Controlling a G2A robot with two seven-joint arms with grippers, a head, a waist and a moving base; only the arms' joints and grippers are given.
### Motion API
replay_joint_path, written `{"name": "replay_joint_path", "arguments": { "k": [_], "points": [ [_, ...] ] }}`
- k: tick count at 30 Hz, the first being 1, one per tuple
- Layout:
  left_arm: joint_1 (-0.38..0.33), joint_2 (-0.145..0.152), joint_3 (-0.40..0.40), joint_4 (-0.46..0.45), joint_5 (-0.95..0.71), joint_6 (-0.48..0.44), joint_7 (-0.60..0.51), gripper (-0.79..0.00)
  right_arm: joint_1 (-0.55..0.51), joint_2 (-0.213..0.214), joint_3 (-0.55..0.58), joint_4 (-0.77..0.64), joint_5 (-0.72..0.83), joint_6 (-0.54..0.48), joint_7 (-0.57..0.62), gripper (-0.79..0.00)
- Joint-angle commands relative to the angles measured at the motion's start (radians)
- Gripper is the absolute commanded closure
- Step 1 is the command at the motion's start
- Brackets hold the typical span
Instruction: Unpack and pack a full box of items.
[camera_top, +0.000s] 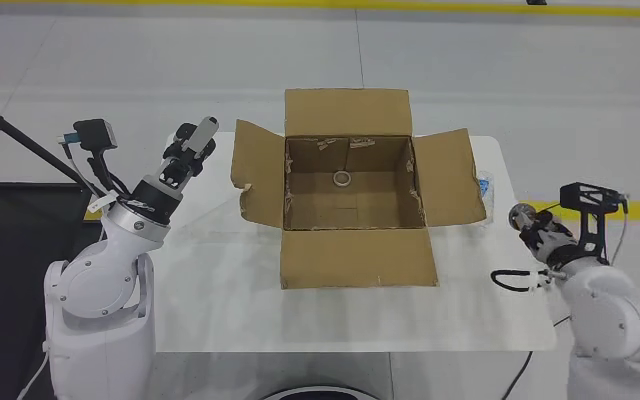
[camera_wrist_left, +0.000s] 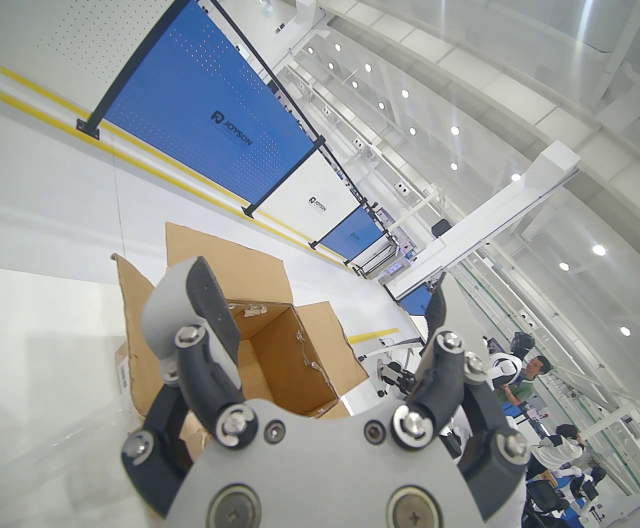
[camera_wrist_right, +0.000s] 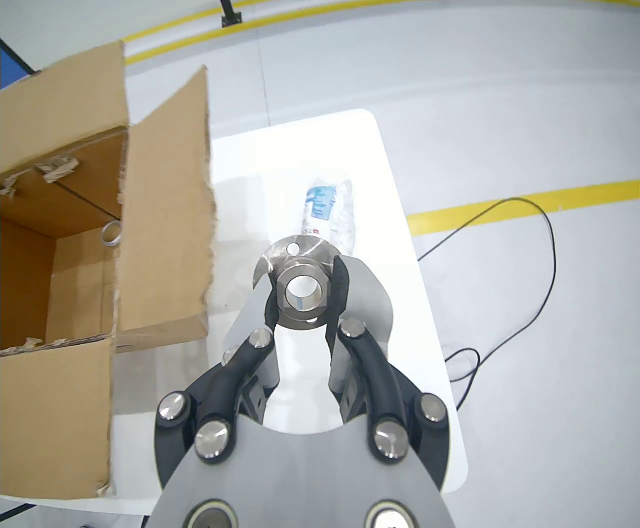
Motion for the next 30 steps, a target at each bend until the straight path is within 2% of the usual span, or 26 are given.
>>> {"name": "replay_joint_path", "arguments": {
  "k": [1,9,18,22,30],
  "points": [
    [0.0,0.0,0.0,0.0,0.0,0.0,0.0,-0.785,0.03,0.003,-0.003,0.061,0.0,0.0,0.017,0.0],
    [0.0,0.0,0.0,0.0,0.0,0.0,0.0,-0.785,0.144,0.012,-0.057,0.291,-0.017,-0.023,0.057,0.0],
    [0.0,0.0,0.0,0.0,0.0,0.0,0.0,-0.785,0.207,0.013,-0.119,0.493,-0.02,-0.007,0.039,0.0],
    [0.0,0.0,0.0,0.0,0.0,0.0,0.0,-0.785,0.224,0.014,-0.126,0.56,-0.02,0.001,0.014,0.0],
    [0.0,0.0,0.0,0.0,0.0,0.0,0.0,-0.785,0.236,0.017,-0.137,0.602,-0.012,-0.002,0.002,0.0]
  ]
}}
